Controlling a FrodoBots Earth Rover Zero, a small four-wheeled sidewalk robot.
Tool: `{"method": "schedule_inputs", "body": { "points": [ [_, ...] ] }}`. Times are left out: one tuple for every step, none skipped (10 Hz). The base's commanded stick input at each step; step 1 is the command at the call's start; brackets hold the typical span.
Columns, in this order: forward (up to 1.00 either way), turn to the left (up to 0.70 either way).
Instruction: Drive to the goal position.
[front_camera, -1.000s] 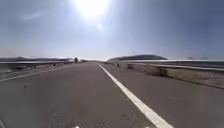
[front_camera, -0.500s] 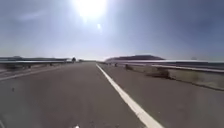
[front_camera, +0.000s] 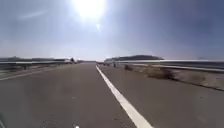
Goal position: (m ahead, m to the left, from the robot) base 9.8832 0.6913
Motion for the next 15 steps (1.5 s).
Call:
{"method": "schedule_inputs", "body": {
  "points": [
    [0.7,0.0],
    [0.7,0.0],
    [0.7,0.07],
    [0.7,0.21],
    [0.7,0.35],
    [0.7,0.26],
    [0.7,0.0],
    [0.7,0.0],
    [0.7,0.0],
    [0.7,0.0],
    [0.7,0.0],
    [0.7,0.0],
    [0.7,0.0],
    [0.7,0.0],
    [0.7,0.0]
  ]
}}
